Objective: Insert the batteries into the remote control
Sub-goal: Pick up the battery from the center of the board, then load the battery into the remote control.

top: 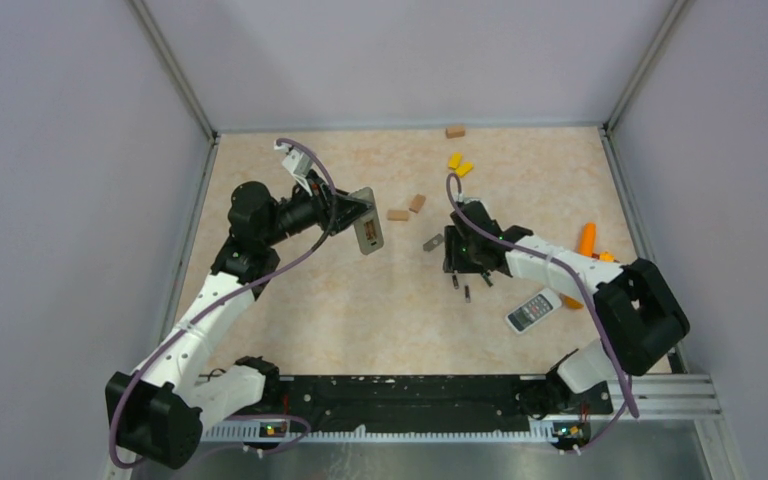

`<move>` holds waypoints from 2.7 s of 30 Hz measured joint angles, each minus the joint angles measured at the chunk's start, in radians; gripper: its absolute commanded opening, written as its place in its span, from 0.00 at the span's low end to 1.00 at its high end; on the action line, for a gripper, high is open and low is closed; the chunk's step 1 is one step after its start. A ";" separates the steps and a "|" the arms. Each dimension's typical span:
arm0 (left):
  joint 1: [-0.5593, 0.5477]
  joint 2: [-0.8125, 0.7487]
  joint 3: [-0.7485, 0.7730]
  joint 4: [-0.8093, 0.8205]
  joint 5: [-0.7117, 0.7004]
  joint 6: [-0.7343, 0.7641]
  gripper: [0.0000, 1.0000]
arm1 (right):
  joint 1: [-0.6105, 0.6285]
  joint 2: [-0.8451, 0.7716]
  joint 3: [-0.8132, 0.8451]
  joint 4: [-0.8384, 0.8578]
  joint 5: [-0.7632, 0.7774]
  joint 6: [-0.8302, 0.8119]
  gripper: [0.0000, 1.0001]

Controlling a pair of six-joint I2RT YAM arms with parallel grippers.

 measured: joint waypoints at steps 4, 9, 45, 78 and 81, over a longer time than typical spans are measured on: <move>0.000 0.000 0.000 -0.004 -0.004 -0.001 0.00 | 0.000 0.051 0.000 -0.005 -0.010 -0.012 0.38; 0.000 0.000 0.000 -0.005 -0.007 -0.004 0.00 | 0.000 0.122 0.029 -0.007 -0.015 -0.025 0.34; 0.001 0.059 -0.001 0.016 -0.019 -0.084 0.00 | 0.048 0.168 0.086 -0.022 0.094 -0.032 0.00; 0.001 0.299 -0.024 0.151 0.078 -0.620 0.00 | 0.218 -0.288 -0.081 0.731 -0.208 -0.112 0.00; 0.001 0.299 -0.015 0.135 0.084 -0.627 0.00 | 0.224 -0.278 -0.081 0.729 -0.203 -0.127 0.00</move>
